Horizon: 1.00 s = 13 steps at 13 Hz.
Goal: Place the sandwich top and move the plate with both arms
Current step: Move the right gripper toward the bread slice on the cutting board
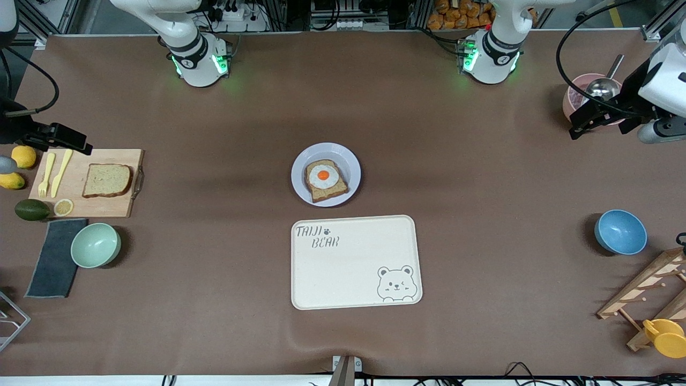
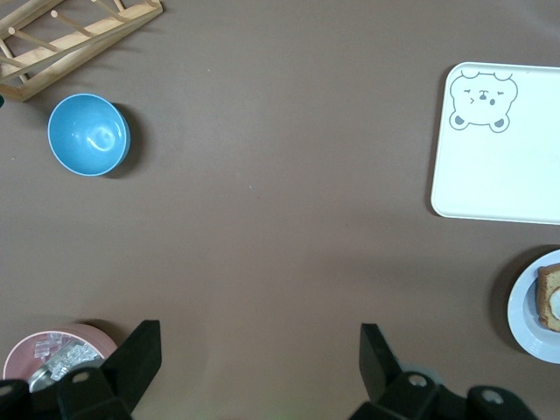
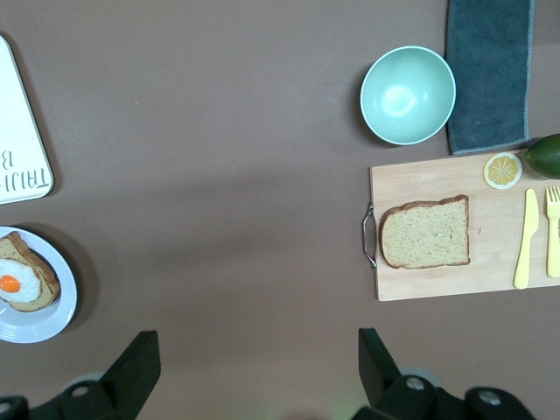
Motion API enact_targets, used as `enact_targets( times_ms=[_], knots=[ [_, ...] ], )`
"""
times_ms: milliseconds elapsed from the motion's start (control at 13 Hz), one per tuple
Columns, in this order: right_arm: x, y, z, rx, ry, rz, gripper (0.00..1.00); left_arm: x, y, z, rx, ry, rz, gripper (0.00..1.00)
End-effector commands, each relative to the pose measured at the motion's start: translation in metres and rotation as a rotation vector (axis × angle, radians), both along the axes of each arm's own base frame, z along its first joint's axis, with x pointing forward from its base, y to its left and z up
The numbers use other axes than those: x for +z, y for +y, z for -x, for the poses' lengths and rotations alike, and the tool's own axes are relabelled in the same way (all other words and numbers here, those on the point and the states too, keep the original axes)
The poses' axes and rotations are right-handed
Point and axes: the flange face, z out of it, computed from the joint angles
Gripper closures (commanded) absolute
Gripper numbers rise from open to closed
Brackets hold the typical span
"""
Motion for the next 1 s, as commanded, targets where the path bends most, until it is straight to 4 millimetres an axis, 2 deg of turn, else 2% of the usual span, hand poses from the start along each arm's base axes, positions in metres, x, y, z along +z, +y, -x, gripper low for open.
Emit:
enact_targets(
  times_ms=[0,463,617,771,925],
  knots=[
    [0.004,0.000,0.002,-0.002,0.000,0.000,0.00,0.007,0.001,0.001,-0.004,0.003,0.007,0.00],
    [-0.003,-0.002,0.001,-0.005,0.006,-0.002,0.00,0.005,0.002,-0.001,-0.004,0.006,0.007,0.00],
    [-0.007,-0.013,0.003,-0.022,0.020,-0.002,0.00,0.002,0.001,-0.001,-0.007,0.012,0.006,0.00],
    [-0.020,-0.021,0.005,-0.018,0.040,-0.008,0.00,0.000,0.001,-0.001,-0.010,0.016,0.006,0.00],
    [-0.033,-0.038,0.009,-0.015,0.042,-0.015,0.00,0.005,0.000,0.002,-0.013,0.007,0.008,0.00]
  ],
)
